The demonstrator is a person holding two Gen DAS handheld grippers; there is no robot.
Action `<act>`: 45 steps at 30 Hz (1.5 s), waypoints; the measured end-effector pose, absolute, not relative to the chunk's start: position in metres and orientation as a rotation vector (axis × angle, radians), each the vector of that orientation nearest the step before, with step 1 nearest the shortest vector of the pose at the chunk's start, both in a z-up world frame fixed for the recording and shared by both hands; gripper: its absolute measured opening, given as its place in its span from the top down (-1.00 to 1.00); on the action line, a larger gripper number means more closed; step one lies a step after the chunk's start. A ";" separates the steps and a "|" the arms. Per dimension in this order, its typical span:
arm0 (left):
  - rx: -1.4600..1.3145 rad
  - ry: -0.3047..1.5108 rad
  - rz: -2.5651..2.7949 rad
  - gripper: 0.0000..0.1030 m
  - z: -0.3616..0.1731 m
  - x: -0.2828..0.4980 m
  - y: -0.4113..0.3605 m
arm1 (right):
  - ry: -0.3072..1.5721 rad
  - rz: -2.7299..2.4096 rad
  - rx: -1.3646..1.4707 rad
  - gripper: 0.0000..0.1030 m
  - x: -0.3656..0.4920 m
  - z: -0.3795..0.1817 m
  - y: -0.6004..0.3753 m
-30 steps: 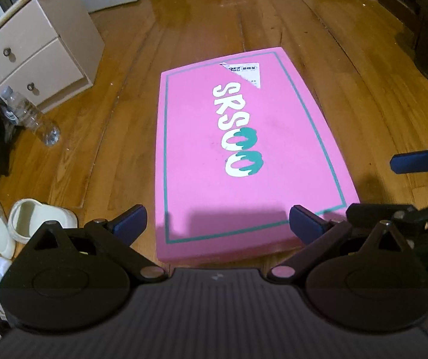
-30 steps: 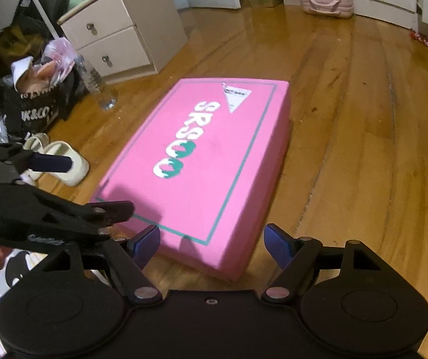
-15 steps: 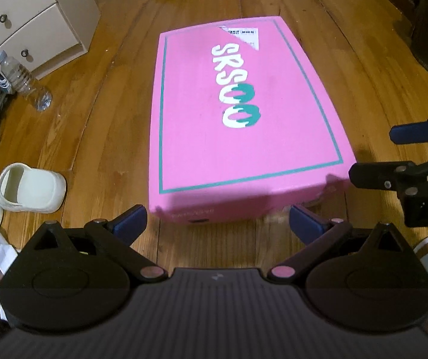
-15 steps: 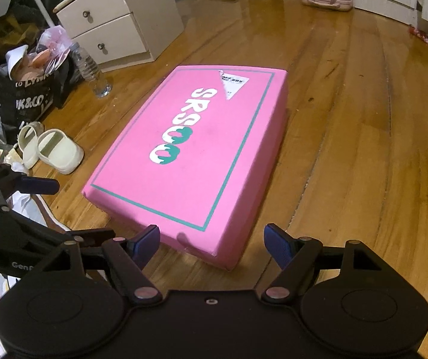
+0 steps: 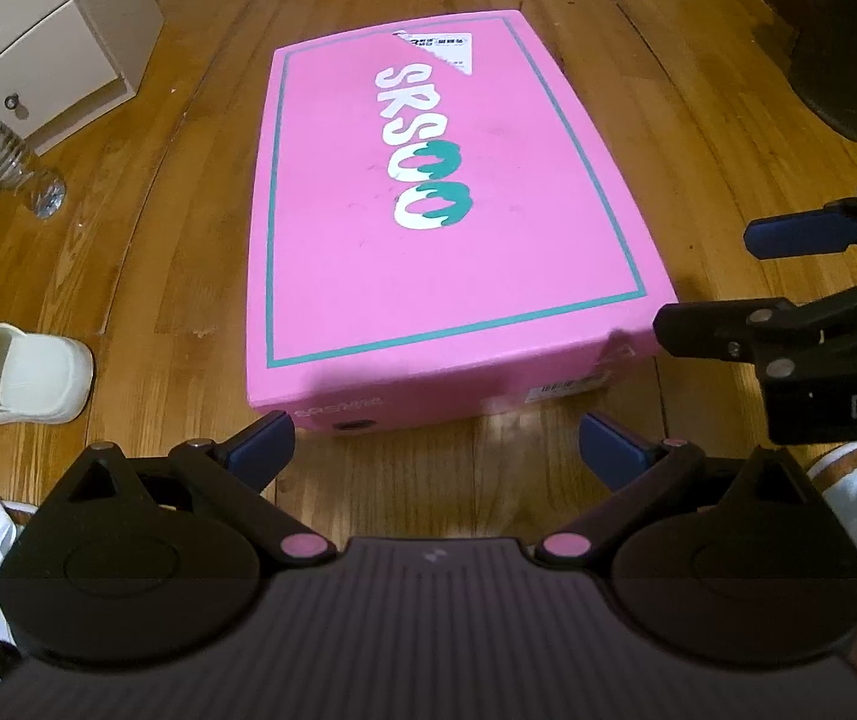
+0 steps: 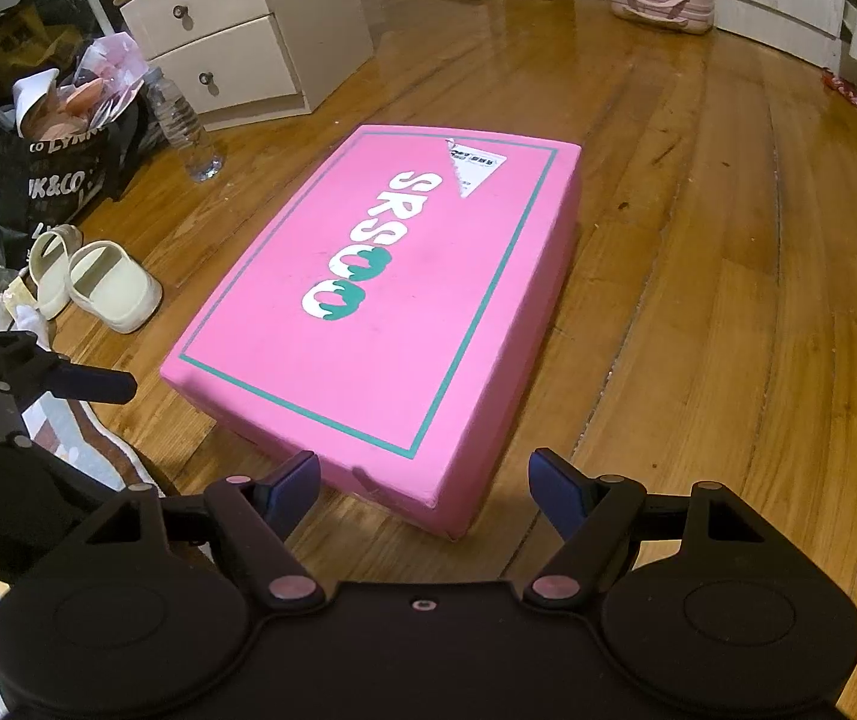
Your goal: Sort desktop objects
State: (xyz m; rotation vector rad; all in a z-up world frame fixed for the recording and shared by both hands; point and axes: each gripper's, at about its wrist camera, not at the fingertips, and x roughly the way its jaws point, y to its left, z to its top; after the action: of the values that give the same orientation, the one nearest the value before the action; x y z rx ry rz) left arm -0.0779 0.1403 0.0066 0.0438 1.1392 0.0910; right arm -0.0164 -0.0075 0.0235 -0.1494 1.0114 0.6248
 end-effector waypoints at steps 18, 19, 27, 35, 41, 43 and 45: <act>0.044 1.157 0.089 -1.00 0.002 -0.076 0.140 | 1.016 0.608 -0.161 -0.58 -0.014 0.024 -0.006; 0.044 1.158 0.089 -1.00 0.002 -0.075 0.140 | 1.016 0.609 -0.162 -0.58 -0.014 0.024 -0.006; 0.038 1.156 0.058 -1.00 0.002 -0.077 0.137 | 1.014 0.610 -0.168 -0.58 -0.015 0.023 -0.005; 0.008 1.125 0.023 -1.00 0.009 -0.079 0.137 | 1.016 0.607 -0.169 -0.58 -0.015 0.023 -0.005; 0.012 1.122 0.026 -1.00 0.010 -0.078 0.137 | 1.017 0.604 -0.169 -0.58 -0.015 0.023 -0.005; 0.018 1.123 0.032 -1.00 0.010 -0.078 0.136 | 1.017 0.600 -0.168 -0.58 -0.015 0.022 -0.006; 0.029 1.119 0.030 -1.00 0.009 -0.077 0.135 | 1.016 0.599 -0.167 -0.58 -0.015 0.022 -0.006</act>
State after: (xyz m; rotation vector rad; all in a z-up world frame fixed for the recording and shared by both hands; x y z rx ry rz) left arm -0.0774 0.1352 0.0091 0.0288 1.1193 0.0302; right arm -0.0148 -0.0064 0.0224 -0.1673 1.0164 0.5986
